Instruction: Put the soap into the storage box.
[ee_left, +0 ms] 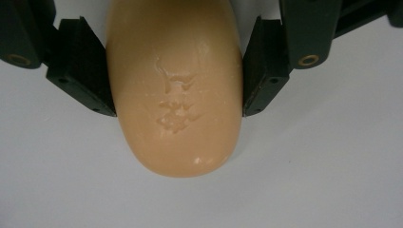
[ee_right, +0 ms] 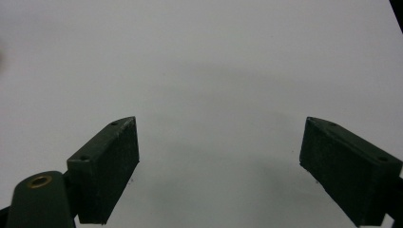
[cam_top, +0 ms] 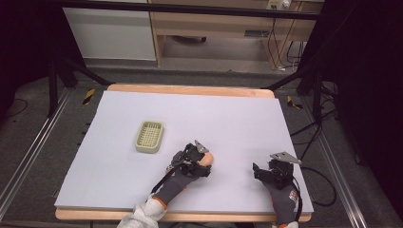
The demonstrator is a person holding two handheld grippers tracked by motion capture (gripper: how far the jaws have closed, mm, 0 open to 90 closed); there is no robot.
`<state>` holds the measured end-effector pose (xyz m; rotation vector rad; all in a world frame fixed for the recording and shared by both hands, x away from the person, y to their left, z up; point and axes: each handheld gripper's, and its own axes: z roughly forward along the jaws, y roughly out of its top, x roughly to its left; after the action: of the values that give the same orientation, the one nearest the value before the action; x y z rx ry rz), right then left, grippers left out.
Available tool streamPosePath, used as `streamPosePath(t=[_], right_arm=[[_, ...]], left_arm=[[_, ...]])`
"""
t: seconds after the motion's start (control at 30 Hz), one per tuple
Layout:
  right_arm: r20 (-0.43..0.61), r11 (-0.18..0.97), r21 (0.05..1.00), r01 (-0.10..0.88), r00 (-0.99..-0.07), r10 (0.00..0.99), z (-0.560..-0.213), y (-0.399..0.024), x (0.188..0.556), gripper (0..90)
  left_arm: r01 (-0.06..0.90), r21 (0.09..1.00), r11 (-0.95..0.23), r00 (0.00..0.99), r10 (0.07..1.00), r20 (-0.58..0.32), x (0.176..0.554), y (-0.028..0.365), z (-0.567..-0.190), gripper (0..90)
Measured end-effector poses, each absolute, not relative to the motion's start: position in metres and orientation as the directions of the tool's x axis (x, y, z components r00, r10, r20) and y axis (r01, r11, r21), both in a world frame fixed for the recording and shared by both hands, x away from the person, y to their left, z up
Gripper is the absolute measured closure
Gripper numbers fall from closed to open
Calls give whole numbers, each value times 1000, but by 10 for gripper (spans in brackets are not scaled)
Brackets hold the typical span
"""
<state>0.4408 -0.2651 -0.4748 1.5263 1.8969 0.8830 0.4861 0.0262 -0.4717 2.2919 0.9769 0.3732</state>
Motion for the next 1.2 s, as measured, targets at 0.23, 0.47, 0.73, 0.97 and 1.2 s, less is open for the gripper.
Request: streamPosePath(t=[0.23,0.47,0.73,0.97,1.2], right_arm=[[-11,141,772,620,-208,978,-475,-265,441,131],[-13,143,772,619,-209,978,-475,-265,441,131],[-15,144,773,618,-209,978,-475,-265,440,131],[-17,146,773,618,-209,978,-475,-265,440,131],[-17,146,772,619,-210,978,-475,-266,440,131]], left_arm=[[548,645,-533,692,722,9,483,33,-462,309],[534,661,-528,696,718,11,478,44,-450,309],[527,673,-519,691,723,17,473,59,-438,310],[528,674,-517,686,727,20,470,69,-436,310],[529,684,-503,675,737,20,465,86,-433,311]])
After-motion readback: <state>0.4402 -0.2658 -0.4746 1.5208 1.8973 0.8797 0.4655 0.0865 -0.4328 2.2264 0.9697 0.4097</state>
